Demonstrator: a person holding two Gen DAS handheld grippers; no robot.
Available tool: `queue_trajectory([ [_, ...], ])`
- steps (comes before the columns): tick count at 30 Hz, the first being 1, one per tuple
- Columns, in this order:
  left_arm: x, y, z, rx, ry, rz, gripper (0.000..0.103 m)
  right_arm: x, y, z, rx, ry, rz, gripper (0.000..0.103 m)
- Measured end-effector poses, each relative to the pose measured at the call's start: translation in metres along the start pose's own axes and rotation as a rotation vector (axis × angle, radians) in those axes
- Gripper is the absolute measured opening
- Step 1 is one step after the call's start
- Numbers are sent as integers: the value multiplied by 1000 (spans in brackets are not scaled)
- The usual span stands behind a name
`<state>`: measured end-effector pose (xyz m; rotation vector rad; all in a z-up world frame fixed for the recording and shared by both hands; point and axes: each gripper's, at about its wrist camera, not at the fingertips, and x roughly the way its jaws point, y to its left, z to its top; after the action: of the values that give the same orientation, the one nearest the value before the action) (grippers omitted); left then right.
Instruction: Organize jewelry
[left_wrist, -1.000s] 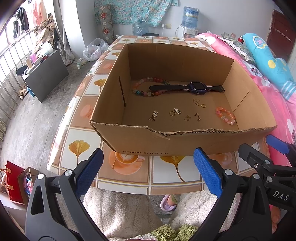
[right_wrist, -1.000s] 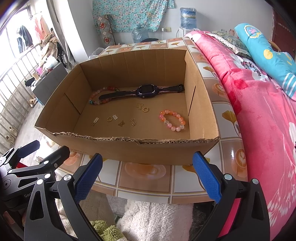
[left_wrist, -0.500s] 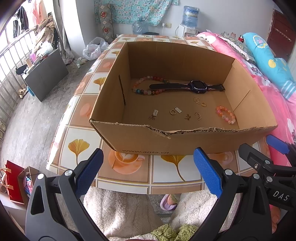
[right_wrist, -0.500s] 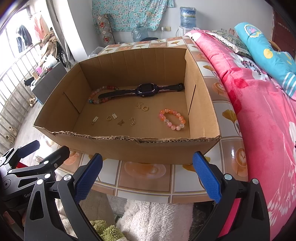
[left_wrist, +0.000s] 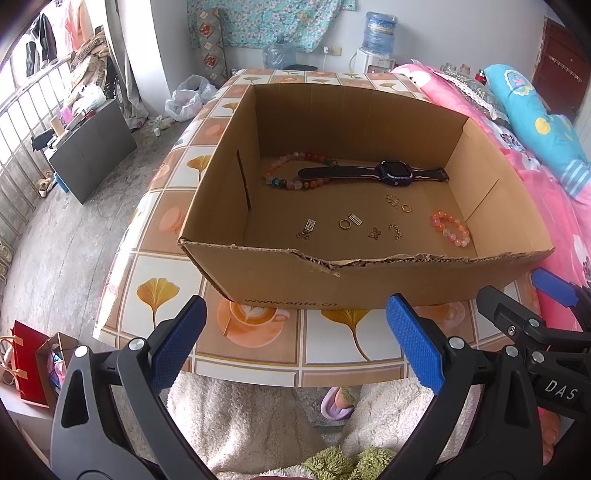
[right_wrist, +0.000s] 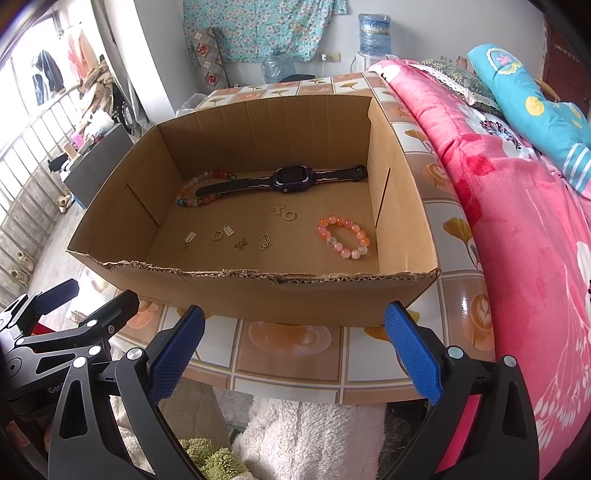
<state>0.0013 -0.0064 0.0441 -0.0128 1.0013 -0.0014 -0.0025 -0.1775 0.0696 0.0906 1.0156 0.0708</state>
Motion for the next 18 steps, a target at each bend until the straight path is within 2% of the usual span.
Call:
queue_trajectory([
  [18,-1,2,0,8,-1,4,94,0,-1,-1,6,2,3,95],
])
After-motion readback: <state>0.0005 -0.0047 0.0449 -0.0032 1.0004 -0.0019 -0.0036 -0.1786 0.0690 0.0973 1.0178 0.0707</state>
